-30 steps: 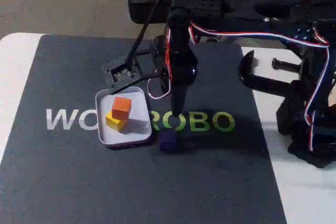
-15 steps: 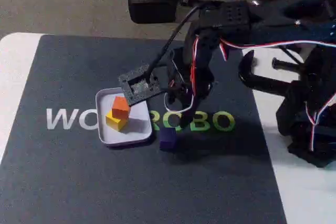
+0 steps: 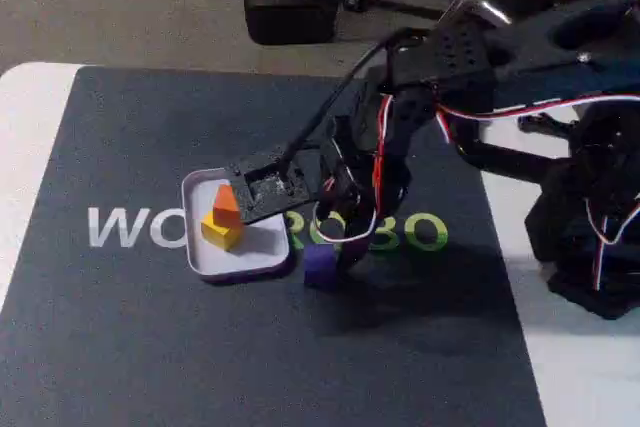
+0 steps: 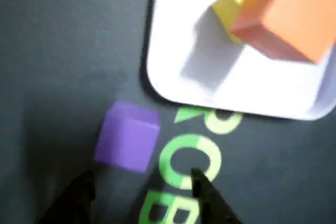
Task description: Move blocks one by one until all three blocks are in the tray.
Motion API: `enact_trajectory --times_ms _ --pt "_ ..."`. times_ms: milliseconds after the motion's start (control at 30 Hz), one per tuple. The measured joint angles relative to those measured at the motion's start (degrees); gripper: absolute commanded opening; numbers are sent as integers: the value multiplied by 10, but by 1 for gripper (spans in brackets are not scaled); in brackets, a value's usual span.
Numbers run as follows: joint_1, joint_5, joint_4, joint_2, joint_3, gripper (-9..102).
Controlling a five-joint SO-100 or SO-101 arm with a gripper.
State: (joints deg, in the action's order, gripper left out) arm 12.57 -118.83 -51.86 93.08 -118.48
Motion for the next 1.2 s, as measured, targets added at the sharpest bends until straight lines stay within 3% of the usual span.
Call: enact_trajectory --times_ms 267,1033,1200 --pt "1 -4 84 10 -64 21" --pt "-29 -7 96 -17 -64 18" --pt "-36 -7 104 -25 -68 9"
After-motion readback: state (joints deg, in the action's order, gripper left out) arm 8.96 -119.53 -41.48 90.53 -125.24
